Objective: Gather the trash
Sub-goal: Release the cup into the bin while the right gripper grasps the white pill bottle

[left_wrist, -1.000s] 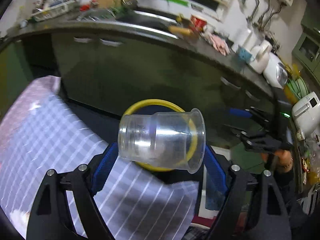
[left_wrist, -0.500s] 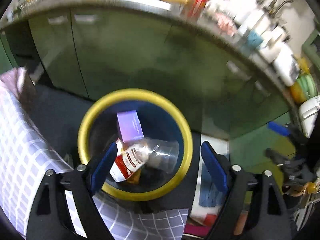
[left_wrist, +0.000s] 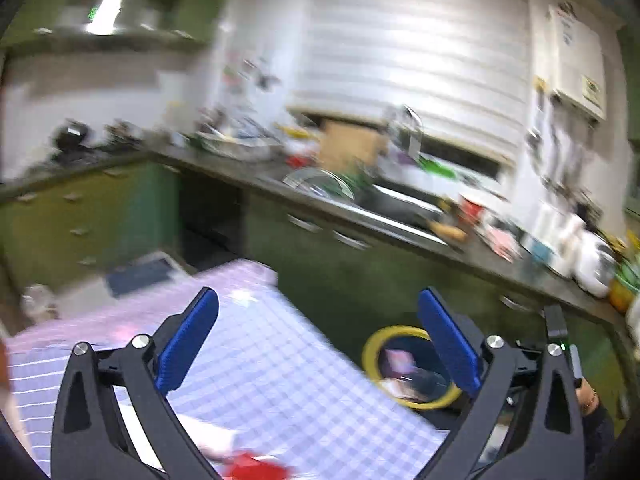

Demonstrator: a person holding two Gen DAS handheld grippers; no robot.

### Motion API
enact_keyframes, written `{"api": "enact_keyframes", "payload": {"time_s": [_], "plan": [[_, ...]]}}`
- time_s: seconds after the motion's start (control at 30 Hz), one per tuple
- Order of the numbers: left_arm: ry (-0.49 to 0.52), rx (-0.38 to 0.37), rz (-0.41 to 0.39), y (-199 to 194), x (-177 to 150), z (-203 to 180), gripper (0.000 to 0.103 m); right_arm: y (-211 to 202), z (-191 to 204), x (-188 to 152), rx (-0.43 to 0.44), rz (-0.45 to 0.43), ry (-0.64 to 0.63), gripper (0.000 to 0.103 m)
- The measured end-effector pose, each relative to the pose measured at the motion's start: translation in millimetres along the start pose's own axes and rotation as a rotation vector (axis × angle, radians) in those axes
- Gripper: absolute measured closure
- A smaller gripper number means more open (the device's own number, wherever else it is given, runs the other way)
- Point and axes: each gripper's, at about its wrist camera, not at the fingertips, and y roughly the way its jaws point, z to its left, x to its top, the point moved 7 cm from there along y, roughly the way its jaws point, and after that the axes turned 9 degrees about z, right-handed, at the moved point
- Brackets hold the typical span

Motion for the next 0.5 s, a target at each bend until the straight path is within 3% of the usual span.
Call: {"api": "enact_keyframes", "payload": {"time_s": [0.1,0.3,0.37,0.5], "plan": [[-0.021,0.135,-0.071,-33,-8,61,0.007,22,63,30,0.093,0.016,-0.104,0.033],[-0.119,0.245,-0.077,-39,-38,144,0.007,65,178,79,0.285,0.119,-0.249,0.033],[-0.138,0.284,-0.082,-38,-46,165,0.007,73,208,87,0.300,0.146,-0.310,0.033],[-0.162,0.283,-0.056,-31,-54,182,0.007,86,244,93,0.273,0.189,-0.414,0.033]]}}
